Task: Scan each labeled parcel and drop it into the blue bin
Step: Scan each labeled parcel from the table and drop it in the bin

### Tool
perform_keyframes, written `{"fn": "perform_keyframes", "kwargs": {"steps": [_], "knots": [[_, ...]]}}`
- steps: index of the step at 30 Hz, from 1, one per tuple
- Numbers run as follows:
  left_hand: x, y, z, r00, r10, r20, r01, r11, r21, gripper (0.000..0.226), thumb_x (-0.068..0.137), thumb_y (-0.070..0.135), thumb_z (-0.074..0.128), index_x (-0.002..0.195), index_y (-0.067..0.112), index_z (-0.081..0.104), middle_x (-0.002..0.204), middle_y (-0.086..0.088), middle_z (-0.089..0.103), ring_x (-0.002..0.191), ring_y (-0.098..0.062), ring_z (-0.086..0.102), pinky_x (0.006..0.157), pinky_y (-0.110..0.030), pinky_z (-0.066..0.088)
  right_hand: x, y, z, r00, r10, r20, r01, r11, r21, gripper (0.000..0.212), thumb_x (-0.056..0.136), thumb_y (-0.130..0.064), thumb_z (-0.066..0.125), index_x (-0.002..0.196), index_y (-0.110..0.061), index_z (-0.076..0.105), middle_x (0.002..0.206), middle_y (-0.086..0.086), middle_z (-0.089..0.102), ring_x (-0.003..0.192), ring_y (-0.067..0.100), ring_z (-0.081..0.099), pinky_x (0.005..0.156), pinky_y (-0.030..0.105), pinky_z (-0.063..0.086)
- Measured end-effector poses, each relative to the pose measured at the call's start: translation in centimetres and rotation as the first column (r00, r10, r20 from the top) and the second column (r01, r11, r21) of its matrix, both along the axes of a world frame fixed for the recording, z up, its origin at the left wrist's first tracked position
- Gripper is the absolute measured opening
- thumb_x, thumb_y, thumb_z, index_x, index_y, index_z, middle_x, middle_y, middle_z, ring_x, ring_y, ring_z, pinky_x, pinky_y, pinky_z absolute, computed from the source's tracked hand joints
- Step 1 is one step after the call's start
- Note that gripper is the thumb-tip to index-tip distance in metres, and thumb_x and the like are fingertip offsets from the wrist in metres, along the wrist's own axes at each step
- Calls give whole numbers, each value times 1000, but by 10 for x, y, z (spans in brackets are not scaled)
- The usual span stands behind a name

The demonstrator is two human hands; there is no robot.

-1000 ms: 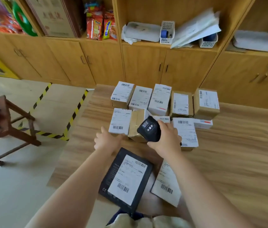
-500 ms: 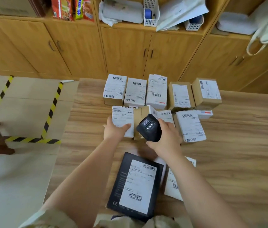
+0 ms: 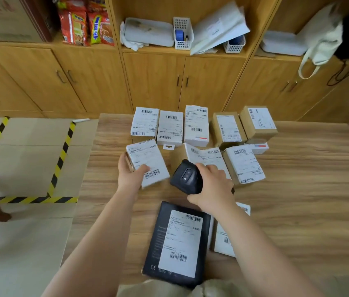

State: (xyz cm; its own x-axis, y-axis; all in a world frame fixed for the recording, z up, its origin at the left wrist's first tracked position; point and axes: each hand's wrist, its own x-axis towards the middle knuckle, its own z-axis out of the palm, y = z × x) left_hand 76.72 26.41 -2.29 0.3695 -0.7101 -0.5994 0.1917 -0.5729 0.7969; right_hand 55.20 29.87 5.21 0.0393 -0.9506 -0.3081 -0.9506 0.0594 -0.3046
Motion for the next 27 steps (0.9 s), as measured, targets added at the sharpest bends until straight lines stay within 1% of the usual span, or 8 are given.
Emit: {"fn": "perform_keyframes", "kwargs": {"steps": [4, 7, 9, 16, 18, 21, 23, 27], "knots": [[0, 9, 13, 997, 78, -1, -78, 994, -81, 109, 73, 6, 82, 155, 35, 17, 134, 1, 56, 116, -20, 61, 99, -47, 53, 11, 8, 6, 993, 36, -110, -40, 999, -34, 90, 77, -38, 72, 151, -27, 22, 139, 1, 34, 129, 28, 33, 105, 48, 28], [-13, 6, 26, 996, 72, 48, -66, 990, -121, 99, 70, 5, 86, 150, 22, 29, 117, 11, 59, 111, -12, 59, 100, -41, 51, 7, 12, 10, 983, 17, -185, -34, 995, -93, 90, 81, -38, 72, 152, -25, 18, 140, 3, 33, 130, 30, 32, 106, 50, 25], [-24, 3, 36, 997, 61, 53, -51, 984, -168, 98, 69, 5, 87, 147, 23, 32, 122, 9, 59, 109, -9, 59, 95, -34, 52, -3, 14, 13, 975, 17, -222, -46, 990, -130, 89, 81, -37, 72, 152, -24, 20, 141, 4, 34, 130, 30, 32, 106, 51, 26], [-92, -10, 66, 998, -43, 44, 54, 962, -269, 98, 69, 4, 88, 146, 25, 32, 117, 11, 58, 105, -6, 62, 78, -22, 51, -61, 30, 26, 983, -161, -93, 152, 984, -95, 82, 77, -40, 76, 143, -27, 30, 134, 1, 38, 125, 28, 35, 98, 48, 33], [-122, -11, 71, 994, -111, 6, 109, 960, -258, 101, 68, 6, 88, 147, 26, 30, 116, 8, 60, 101, -7, 64, 80, -27, 54, -88, 42, 30, 969, -238, -64, 232, 969, -89, 80, 77, -37, 74, 143, -26, 30, 134, 1, 38, 125, 27, 37, 98, 46, 32], [-180, -4, 78, 967, -248, -60, 232, 952, -201, 93, 65, 12, 90, 141, 24, 37, 118, 1, 67, 100, -19, 69, 84, -42, 59, -139, 70, 31, 904, -427, 17, 426, 897, -122, 75, 74, -38, 77, 137, -29, 37, 129, -1, 43, 123, 27, 40, 96, 46, 33], [-226, 9, 82, 933, -345, -100, 326, 930, -168, 74, 68, 11, 89, 127, 20, 46, 113, -2, 70, 95, -22, 71, 83, -44, 59, -180, 97, 31, 835, -541, 102, 550, 821, -150, 73, 72, -42, 79, 133, -31, 42, 124, -3, 46, 120, 25, 42, 92, 44, 33], [-324, 61, 96, 801, -570, -185, 562, 821, -98, 62, 69, 17, 87, 121, 16, 54, 95, -5, 75, 74, -21, 73, 76, -47, 59, -260, 169, 40, 701, -698, 145, 713, 681, -165, 69, 76, -36, 74, 136, -29, 41, 128, -3, 44, 125, 25, 39, 95, 41, 31]]}}
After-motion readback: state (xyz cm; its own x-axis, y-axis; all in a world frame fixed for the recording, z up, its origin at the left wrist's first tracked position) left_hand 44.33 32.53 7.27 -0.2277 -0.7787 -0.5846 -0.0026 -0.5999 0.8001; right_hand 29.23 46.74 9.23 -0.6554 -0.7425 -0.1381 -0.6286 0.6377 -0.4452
